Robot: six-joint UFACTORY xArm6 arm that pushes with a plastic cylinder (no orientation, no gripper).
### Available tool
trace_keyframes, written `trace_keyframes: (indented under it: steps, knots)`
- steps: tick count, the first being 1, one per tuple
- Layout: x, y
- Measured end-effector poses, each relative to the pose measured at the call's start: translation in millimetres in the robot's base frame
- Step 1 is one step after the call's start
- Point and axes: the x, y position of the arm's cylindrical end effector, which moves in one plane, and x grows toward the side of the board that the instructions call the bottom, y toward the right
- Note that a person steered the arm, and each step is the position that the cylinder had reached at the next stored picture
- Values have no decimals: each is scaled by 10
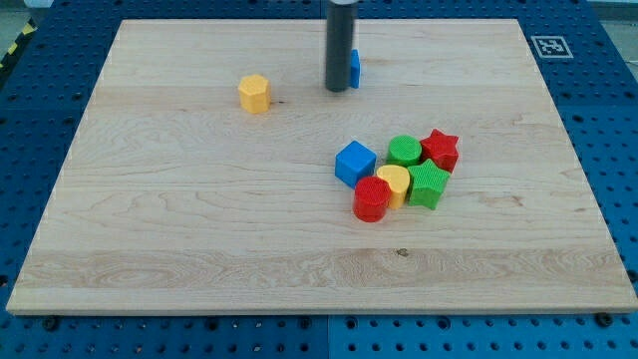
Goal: Slide blue triangle to the center right
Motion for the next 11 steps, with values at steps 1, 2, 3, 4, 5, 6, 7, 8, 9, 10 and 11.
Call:
trace_keyframes:
  steps: [1,2,3,4,5,6,7,8,9,10,11]
  knots:
    - [-381,-660]
    - [-481,-179]
    - [-38,1060]
    - [279,2044]
    - [-4,2067]
    - [-117,1412]
    - [254,908]
    - [546,1161]
    - [650,2069]
    - [532,2457]
    - [194,2497]
